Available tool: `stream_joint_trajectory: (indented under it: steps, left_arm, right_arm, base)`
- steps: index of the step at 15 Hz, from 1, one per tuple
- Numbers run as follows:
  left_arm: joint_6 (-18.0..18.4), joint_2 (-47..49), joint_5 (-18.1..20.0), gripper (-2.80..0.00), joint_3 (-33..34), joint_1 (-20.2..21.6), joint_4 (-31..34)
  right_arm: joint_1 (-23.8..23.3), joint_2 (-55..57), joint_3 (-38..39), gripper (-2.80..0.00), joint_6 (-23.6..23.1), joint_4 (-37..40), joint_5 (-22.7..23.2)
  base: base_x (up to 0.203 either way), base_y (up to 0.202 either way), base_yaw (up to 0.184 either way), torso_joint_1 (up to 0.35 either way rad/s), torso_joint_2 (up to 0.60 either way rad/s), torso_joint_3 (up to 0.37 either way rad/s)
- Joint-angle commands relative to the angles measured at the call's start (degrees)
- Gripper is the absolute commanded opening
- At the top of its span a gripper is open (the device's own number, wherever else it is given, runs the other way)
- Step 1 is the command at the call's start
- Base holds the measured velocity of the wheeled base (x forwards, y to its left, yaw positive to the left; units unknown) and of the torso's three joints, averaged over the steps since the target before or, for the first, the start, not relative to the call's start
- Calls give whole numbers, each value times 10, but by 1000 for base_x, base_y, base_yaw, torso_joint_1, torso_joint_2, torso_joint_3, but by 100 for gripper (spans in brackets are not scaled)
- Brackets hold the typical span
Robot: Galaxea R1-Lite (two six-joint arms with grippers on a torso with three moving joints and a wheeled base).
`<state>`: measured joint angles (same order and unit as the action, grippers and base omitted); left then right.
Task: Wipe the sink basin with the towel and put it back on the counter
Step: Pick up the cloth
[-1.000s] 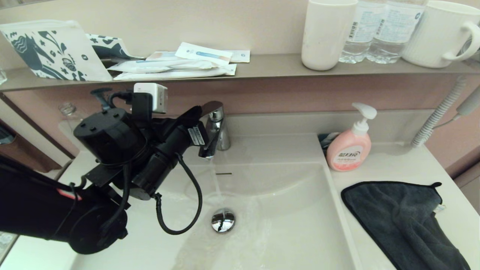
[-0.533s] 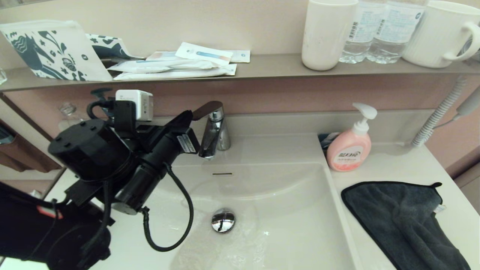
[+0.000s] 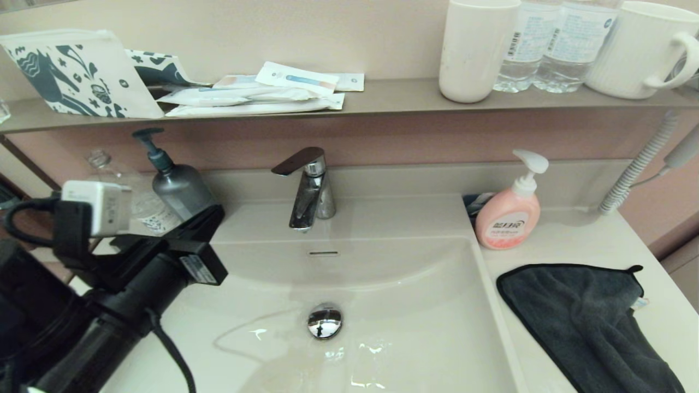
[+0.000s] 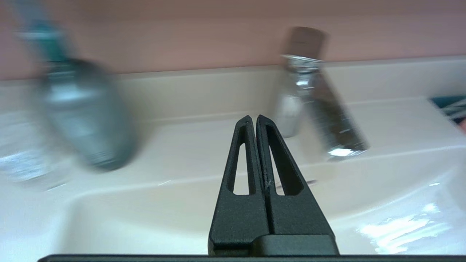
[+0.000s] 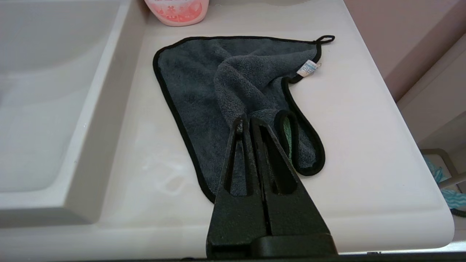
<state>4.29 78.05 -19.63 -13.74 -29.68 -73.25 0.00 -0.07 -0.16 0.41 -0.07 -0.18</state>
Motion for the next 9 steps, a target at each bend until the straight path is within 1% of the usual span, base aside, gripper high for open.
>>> stream_joint_trajectory:
  steps: [1,3,4,6,7,9]
  left_arm:
    - [3,-95,-3,-280,25,17,20]
    - [9,-182,-4,-280,34,45,103]
    - [19,-223,-4,-280,37,76,144]
    - [30,-298,-4,-280,43,162,197]
    - [33,-336,-4,-280,46,189,221]
    - [37,-419,-5,-280,49,220,282]
  right_arm:
    - [0,1,1,-280,0,0,0]
    - [0,1,1,-280,0,0,0]
    - [0,1,1,-280,0,0,0]
    - [0,1,1,-280,0,0,0]
    - [0,1,1,-280,0,0,0]
    - [0,1,0,-280,0,0,0]
  base:
    - [0,0,0,0,0,0]
    - [0,0,0,0,0,0]
    - [0,0,0,0,0,0]
    - [0,0,0,0,0,0]
    - [0,0,0,0,0,0]
    - [0,0,0,0,0,0]
